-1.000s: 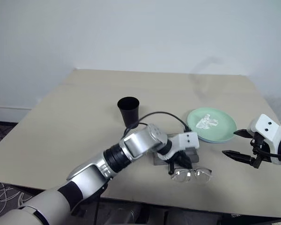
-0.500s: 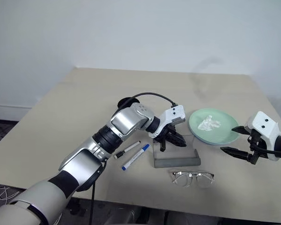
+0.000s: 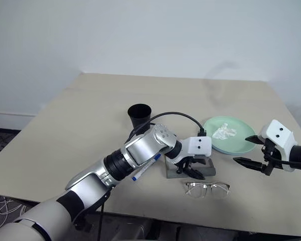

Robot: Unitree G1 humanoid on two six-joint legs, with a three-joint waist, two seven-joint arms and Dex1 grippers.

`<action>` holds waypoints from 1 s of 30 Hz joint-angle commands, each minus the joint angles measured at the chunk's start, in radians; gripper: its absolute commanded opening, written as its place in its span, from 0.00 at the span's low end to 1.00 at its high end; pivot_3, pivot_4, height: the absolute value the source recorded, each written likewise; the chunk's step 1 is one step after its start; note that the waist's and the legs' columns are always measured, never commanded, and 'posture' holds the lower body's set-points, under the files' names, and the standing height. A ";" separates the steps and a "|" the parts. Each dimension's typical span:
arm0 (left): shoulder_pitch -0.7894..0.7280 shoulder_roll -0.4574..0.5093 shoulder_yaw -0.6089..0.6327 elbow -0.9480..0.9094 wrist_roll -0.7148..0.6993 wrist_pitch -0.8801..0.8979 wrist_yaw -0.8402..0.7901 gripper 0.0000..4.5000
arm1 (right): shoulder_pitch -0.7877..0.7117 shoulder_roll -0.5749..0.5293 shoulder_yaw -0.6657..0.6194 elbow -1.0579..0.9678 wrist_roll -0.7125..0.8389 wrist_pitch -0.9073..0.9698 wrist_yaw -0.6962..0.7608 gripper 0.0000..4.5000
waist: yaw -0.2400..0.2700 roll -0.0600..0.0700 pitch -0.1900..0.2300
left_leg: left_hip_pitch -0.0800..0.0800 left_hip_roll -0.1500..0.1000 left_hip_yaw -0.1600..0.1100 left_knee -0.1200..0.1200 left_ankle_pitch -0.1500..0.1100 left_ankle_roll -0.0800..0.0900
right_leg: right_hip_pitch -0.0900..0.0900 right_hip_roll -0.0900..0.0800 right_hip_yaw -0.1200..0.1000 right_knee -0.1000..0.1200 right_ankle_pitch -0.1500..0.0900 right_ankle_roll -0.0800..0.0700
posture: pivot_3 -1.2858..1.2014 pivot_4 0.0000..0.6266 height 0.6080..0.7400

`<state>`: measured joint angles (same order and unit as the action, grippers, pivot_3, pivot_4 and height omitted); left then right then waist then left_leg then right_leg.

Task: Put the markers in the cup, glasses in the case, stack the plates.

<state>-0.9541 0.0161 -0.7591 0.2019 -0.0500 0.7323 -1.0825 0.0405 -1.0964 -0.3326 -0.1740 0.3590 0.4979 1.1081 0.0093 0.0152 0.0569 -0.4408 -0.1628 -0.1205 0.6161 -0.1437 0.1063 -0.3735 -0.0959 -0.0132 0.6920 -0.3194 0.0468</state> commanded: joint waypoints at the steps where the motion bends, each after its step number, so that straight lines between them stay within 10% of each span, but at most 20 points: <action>1: -0.012 -0.035 -0.009 -0.034 0.016 0.006 0.027 0.78 | -0.028 -0.002 -0.011 -0.017 0.004 -0.002 -0.013 1.00 | 0.000 0.000 0.000 | 0.000 0.000 0.000 0.000 0.000 0.000 | 0.000 0.000 0.000 0.000 0.000 0.000 | 0.52 0.00 0.86; 30: 0.007 -0.101 -0.144 0.004 0.136 -0.017 0.083 0.78 | 0.096 -0.072 -0.117 -0.032 0.029 -0.082 0.212 1.00 | 0.000 0.001 0.000 | 0.000 -0.001 0.000 0.000 0.000 0.000 | 0.000 -0.001 -0.001 0.000 0.000 0.001 | 0.52 0.00 0.86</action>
<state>-0.9454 -0.0796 -0.8960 0.2273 0.0691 0.7157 -0.9988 0.1559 -1.1476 -0.4100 -0.1968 0.3811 0.4354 1.3135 0.0092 0.0160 0.0566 -0.4409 -0.1635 -0.1203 0.6166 -0.1437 0.1064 -0.3735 -0.0973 -0.0140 0.6920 -0.3193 0.0475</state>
